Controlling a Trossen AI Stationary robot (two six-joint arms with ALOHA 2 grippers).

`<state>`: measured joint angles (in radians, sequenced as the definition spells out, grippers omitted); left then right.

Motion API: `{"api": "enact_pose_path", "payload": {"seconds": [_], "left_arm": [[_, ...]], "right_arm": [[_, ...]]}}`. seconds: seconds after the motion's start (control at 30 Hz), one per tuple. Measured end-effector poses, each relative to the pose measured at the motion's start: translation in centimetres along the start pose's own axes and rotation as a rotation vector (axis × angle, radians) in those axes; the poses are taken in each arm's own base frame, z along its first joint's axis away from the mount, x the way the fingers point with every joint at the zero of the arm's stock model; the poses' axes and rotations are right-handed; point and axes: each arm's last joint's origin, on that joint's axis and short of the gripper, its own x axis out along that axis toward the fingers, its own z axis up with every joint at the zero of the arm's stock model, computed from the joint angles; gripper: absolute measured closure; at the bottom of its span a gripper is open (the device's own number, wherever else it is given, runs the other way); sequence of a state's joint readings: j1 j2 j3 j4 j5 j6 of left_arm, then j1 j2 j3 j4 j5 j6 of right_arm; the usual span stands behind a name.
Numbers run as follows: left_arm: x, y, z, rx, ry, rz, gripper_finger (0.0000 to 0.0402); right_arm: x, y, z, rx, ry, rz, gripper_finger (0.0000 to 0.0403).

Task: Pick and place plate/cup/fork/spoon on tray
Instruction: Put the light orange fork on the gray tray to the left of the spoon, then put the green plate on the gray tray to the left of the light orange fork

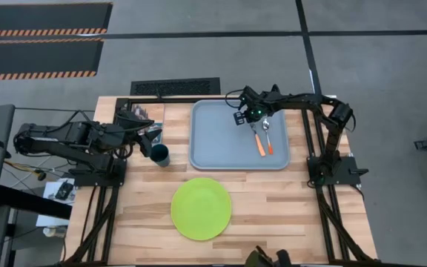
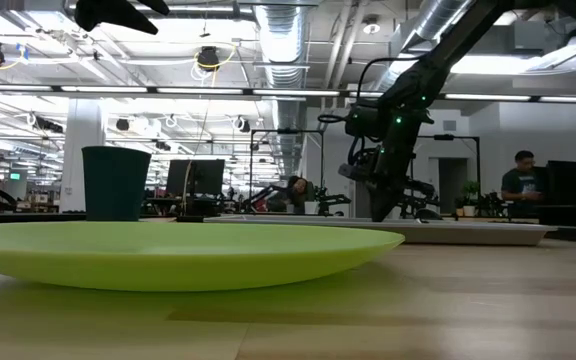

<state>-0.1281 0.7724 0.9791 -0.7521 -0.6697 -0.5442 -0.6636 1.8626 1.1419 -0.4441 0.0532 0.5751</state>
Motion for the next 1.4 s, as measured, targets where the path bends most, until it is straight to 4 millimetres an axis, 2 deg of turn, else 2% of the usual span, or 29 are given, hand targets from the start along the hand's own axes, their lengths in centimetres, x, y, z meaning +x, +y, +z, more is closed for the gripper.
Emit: {"api": "enact_pose_path", "payload": {"seconds": [0.4,0.57,0.67,0.77,0.83,0.93,1.1,1.23,1.3,1.4], "left_arm": [[0.0,0.0,0.0,-0.003,0.0,0.0,0.0184],[0.0,0.0,0.0,-0.003,0.0,0.0,0.0184],[0.0,0.0,0.0,-0.003,0.001,-0.001,0.0184],[0.0,0.0,0.0,-0.002,0.007,-0.009,0.0184],[0.0,0.0,-0.1,-0.001,0.015,-0.012,0.0184],[0.0,0.1,-0.4,-0.018,0.043,-0.005,0.0184],[0.0,0.4,-0.7,-0.044,0.076,0.014,0.0184],[0.0,0.4,-0.7,-0.053,0.075,0.014,0.0184],[0.0,0.3,-0.7,-0.054,0.075,0.014,0.0184],[0.0,0.3,-0.7,-0.07,0.075,0.014,0.0184]], "right_arm": [[0.0,-0.4,-0.1,-0.004,0.008,-0.04,0.0388],[-0.4,0.4,-0.1,-0.044,0.018,-0.019,0.0378],[-1.7,1.4,-0.1,-0.137,0.055,0.042,0.0373],[-4.2,2.4,-0.8,-0.232,0.119,0.123,0.037],[-6.1,3.1,-2.1,-0.28,0.201,0.215,0.0367],[-8.8,4.6,-5.2,-0.362,0.342,0.307,0.0352],[-12.3,8.1,-12.6,-0.496,0.425,0.33,0.0298],[-13.2,11.3,-18.3,-0.58,0.323,0.356,0.024],[-13.2,12.9,-20.3,-0.575,0.221,0.372,0.0215],[-12.1,14.8,-22.5,-0.545,0.114,0.377,0.0186]]}}
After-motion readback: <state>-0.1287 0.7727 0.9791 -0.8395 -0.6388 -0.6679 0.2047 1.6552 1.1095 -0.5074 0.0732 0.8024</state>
